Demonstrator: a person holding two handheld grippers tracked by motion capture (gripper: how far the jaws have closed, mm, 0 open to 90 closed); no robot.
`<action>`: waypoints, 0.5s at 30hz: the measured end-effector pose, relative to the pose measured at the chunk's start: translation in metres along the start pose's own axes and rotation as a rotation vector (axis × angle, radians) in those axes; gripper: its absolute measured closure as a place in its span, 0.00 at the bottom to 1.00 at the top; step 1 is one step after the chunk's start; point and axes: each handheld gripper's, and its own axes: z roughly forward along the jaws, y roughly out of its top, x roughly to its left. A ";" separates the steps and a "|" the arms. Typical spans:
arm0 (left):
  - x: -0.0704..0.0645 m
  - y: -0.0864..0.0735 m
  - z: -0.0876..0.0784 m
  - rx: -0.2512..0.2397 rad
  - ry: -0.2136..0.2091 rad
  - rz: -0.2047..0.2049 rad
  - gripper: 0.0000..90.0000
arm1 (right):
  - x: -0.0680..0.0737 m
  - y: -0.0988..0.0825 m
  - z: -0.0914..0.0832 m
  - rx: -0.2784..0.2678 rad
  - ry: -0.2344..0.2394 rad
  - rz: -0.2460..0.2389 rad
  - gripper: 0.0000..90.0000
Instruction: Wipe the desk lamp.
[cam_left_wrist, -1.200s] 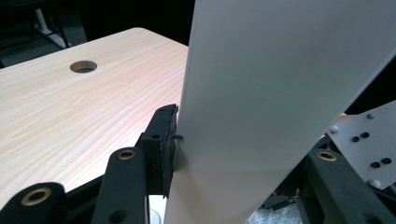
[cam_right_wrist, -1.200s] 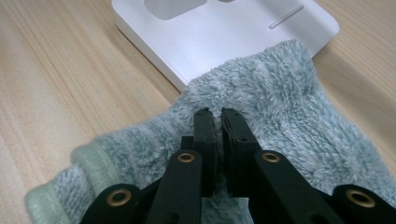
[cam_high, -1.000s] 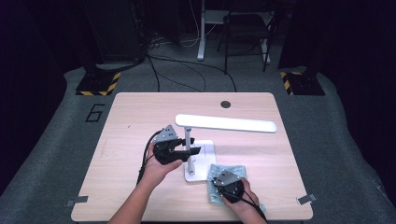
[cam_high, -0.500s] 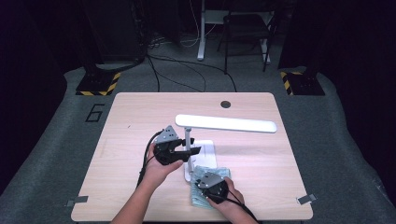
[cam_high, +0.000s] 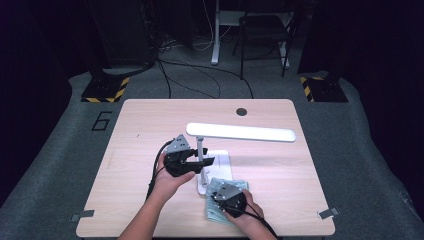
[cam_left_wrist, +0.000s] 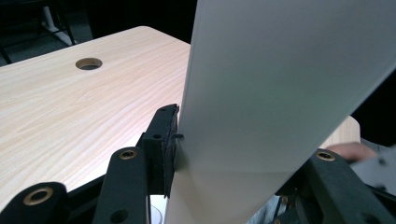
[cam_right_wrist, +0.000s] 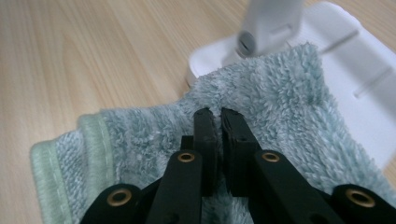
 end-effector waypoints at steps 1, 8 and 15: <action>0.000 0.000 0.001 -0.003 -0.004 -0.002 0.59 | -0.002 -0.003 -0.003 0.008 -0.003 0.030 0.95; 0.002 0.001 0.000 0.007 -0.018 0.002 0.59 | -0.025 -0.024 -0.023 0.034 -0.018 0.129 0.95; 0.002 0.001 0.001 0.007 -0.018 -0.002 0.58 | -0.038 -0.033 -0.032 0.056 -0.067 0.211 0.95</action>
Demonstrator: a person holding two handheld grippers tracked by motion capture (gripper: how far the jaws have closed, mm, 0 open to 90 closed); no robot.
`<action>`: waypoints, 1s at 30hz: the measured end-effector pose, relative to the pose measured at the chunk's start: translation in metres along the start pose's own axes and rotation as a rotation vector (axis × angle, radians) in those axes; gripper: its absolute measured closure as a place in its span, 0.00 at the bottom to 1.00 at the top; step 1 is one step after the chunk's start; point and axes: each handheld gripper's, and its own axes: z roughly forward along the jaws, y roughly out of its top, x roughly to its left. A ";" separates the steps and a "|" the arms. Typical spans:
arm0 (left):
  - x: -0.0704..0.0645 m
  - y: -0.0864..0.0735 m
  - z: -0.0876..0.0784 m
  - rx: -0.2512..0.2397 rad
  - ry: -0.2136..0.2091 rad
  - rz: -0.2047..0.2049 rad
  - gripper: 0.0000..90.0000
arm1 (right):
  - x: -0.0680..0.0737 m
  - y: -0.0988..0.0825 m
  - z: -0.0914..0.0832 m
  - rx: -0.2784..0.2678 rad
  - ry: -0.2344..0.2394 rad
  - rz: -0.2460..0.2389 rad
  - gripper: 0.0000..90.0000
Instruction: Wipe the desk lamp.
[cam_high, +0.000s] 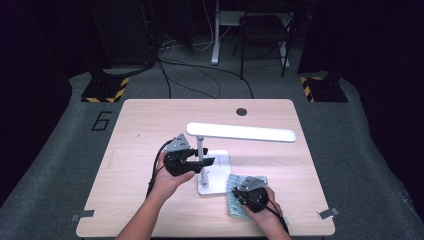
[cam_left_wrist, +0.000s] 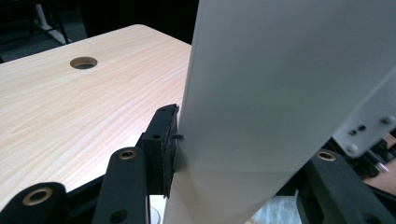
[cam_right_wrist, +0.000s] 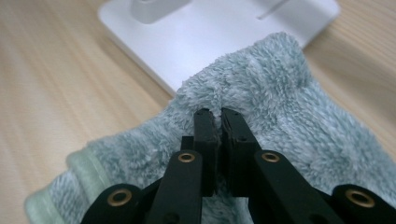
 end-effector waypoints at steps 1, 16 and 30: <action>0.000 0.000 0.000 0.001 0.000 0.002 0.58 | -0.002 -0.001 0.000 -0.004 -0.013 0.018 0.95; -0.003 0.002 -0.001 0.027 -0.003 0.005 0.58 | -0.022 0.003 0.013 -0.055 -0.032 0.095 0.94; -0.021 -0.002 -0.009 0.055 -0.013 0.039 0.59 | -0.033 0.008 0.019 -0.078 -0.083 0.139 0.85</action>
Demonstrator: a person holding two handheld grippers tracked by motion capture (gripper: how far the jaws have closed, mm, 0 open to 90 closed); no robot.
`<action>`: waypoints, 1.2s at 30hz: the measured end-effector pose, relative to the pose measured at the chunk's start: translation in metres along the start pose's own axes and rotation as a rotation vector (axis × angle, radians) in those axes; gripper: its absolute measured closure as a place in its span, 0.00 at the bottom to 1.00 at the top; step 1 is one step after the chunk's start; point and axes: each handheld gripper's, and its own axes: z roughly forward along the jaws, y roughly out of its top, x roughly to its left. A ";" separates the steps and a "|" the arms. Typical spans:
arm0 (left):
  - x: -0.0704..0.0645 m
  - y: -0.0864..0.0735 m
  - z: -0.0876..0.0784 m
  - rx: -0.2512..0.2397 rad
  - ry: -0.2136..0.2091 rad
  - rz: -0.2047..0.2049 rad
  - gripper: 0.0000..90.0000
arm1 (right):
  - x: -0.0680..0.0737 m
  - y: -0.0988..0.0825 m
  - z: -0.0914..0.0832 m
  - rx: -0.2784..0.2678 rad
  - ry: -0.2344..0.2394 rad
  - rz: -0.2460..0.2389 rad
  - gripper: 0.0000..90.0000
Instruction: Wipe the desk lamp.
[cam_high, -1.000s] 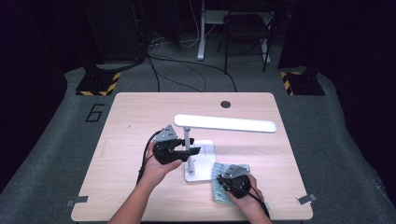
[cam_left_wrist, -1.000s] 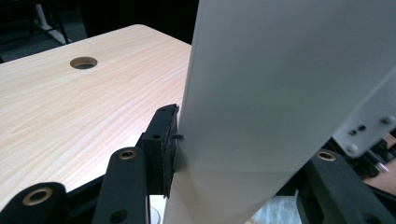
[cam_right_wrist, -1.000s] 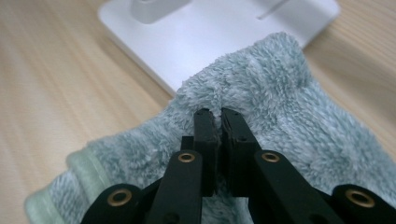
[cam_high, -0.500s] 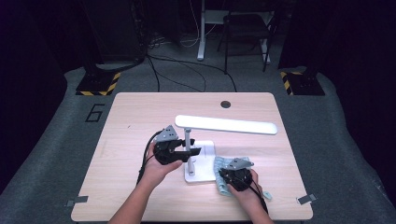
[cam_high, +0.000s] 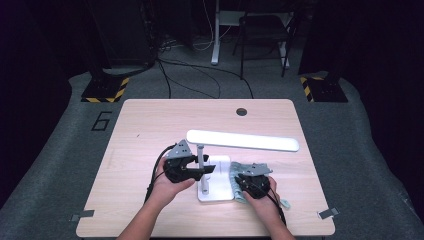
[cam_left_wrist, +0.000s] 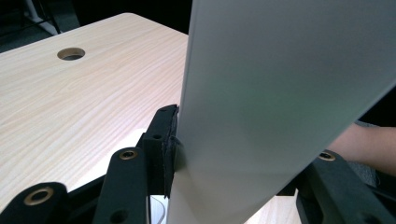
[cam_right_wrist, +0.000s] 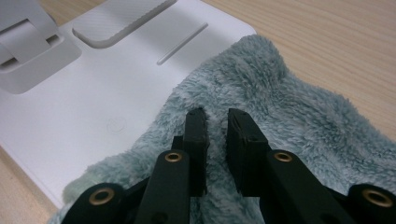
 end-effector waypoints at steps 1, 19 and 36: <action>-0.001 0.000 0.000 0.001 0.000 0.001 0.59 | 0.001 0.001 -0.001 0.006 -0.002 -0.009 0.84; -0.004 -0.005 -0.006 -0.022 -0.012 0.012 0.58 | -0.016 -0.001 -0.036 -0.064 -0.028 0.019 0.55; -0.006 -0.014 -0.012 -0.074 -0.064 -0.001 0.53 | -0.021 -0.015 -0.021 0.035 0.010 0.048 0.38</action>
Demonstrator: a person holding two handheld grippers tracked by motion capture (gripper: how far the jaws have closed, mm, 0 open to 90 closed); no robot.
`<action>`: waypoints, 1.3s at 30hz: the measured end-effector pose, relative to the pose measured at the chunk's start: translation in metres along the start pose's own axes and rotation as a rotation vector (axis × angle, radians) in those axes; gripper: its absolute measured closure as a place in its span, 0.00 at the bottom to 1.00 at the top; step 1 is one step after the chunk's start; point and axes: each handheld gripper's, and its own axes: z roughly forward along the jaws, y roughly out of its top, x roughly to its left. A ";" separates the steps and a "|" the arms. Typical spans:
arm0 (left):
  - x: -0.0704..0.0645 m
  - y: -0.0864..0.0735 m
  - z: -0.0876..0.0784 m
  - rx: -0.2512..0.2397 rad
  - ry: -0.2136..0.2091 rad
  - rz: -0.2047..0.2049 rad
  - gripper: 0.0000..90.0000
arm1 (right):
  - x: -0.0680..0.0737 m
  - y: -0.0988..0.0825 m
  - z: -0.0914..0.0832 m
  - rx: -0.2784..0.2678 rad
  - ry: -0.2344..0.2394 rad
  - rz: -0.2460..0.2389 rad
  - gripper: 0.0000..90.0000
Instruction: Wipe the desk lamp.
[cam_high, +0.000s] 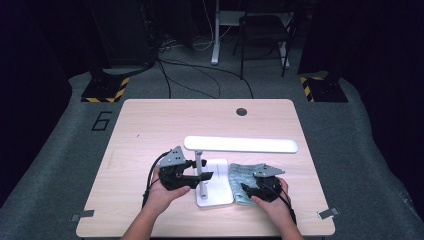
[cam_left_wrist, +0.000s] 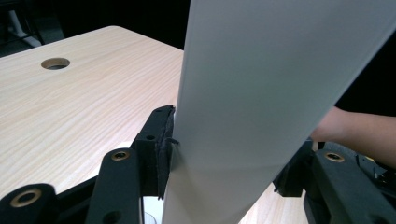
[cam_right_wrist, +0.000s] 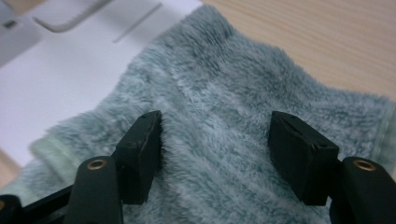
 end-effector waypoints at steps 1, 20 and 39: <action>-0.001 0.000 0.000 0.000 0.000 0.000 0.53 | -0.001 -0.001 0.002 0.003 -0.002 0.024 0.38; -0.007 0.001 -0.006 -0.006 -0.009 0.059 0.56 | 0.012 -0.002 0.000 0.015 0.027 -0.026 0.77; -0.010 0.000 -0.006 -0.008 -0.037 0.090 0.57 | 0.019 0.004 -0.042 -0.163 0.109 -0.002 0.84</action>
